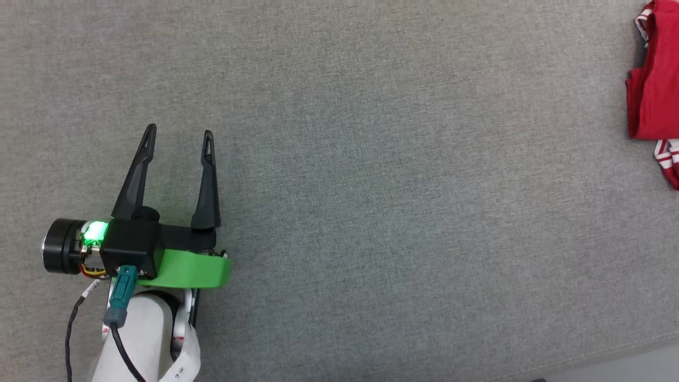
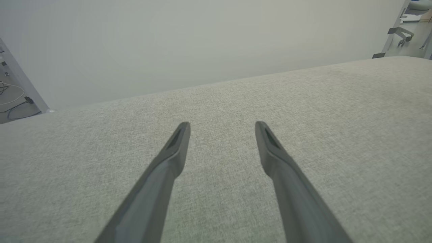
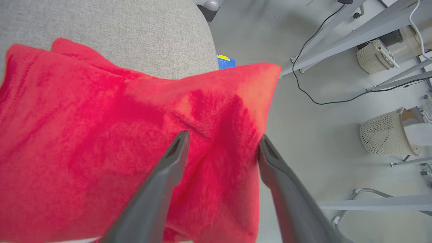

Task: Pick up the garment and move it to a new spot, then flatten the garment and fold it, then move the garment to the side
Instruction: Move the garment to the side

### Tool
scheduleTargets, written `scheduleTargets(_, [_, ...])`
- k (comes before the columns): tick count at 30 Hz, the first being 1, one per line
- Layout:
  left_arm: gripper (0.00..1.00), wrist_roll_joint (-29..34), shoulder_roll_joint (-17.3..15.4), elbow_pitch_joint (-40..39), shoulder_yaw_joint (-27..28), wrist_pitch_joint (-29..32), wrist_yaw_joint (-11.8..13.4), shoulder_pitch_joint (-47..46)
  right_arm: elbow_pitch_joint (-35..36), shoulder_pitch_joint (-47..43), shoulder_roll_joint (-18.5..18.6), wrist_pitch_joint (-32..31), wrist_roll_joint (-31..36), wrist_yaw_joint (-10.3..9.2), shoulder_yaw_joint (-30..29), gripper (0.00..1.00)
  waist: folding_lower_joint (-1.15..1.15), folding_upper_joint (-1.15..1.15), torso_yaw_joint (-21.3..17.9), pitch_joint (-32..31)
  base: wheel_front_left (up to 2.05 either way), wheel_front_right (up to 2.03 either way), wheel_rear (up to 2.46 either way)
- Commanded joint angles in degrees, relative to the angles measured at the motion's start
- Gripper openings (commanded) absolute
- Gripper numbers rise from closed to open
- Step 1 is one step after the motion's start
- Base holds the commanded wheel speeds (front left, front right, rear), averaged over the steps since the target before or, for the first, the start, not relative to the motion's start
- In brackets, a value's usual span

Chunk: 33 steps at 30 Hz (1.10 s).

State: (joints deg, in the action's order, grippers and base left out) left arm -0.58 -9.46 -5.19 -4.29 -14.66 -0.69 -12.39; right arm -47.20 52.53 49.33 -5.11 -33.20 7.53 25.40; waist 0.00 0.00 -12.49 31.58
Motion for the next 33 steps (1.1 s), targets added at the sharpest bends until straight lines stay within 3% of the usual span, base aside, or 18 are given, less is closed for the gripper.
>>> scheduleTargets(1, [1.0, -0.19, 0.03, 0.49, 0.05, -0.34, 0.27, -0.78, -0.75, 0.8, -0.27, 1.46, 1.08, -0.04, -0.22, 1.0, 0.0, 0.0, 0.76, -1.91, 0.0, 0.0, 0.0])
scheduleTargets(10, [1.0, -1.98, 1.8, 3.03, 0.15, -0.34, 0.94, 2.23, -0.39, -0.62, -1.82, 16.2, 4.81, -0.04, -4.59, 1.0, 0.0, 0.0, 3.27, -9.91, 0.0, 0.0, 0.0])
scheduleTargets(14, [1.0, -2.64, 2.31, 3.87, 0.72, -0.34, 1.27, 4.43, 2.84, -2.07, -4.63, 19.61, 8.9, -0.04, -9.09, 1.0, 0.0, 0.0, 4.3, -13.41, 0.0, 0.0, 0.0])
scheduleTargets(22, [1.0, -3.46, 3.29, 5.12, 1.07, -0.34, 1.25, 7.39, 23.37, -13.39, -15.26, 20.09, 18.65, -0.04, -22.92, 1.0, 0.0, 0.0, 7.36, -18.98, 0.0, 0.0, 0.0])
scheduleTargets(24, [1.0, -3.72, 3.51, 5.89, 1.27, -0.34, 1.0, 7.83, 31.33, -18.88, -20.61, 20.1, 21.11, -0.04, -26.76, 1.0, 0.0, 0.0, 8.55, -20.87, 0.0, 0.0, 0.0])
scheduleTargets(28, [1.0, -4.03, 3.88, 6.54, 1.49, -0.34, 0.77, 8.54, 38.3, -24.89, -27.22, 20.1, 22.32, -0.04, -28.7, 1.0, 0.0, 0.0, 9.82, -22.9, 0.0, 0.0, 0.0])
scheduleTargets(33, [1.0, -4.08, 4.19, 7.07, 1.71, -0.34, 0.59, 9.5, 41.6, -30.77, -33.54, 20.1, 22.29, -0.04, -27.86, 1.0, 0.0, 0.0, 10.98, -24.88, 0.0, 0.0, 0.0])
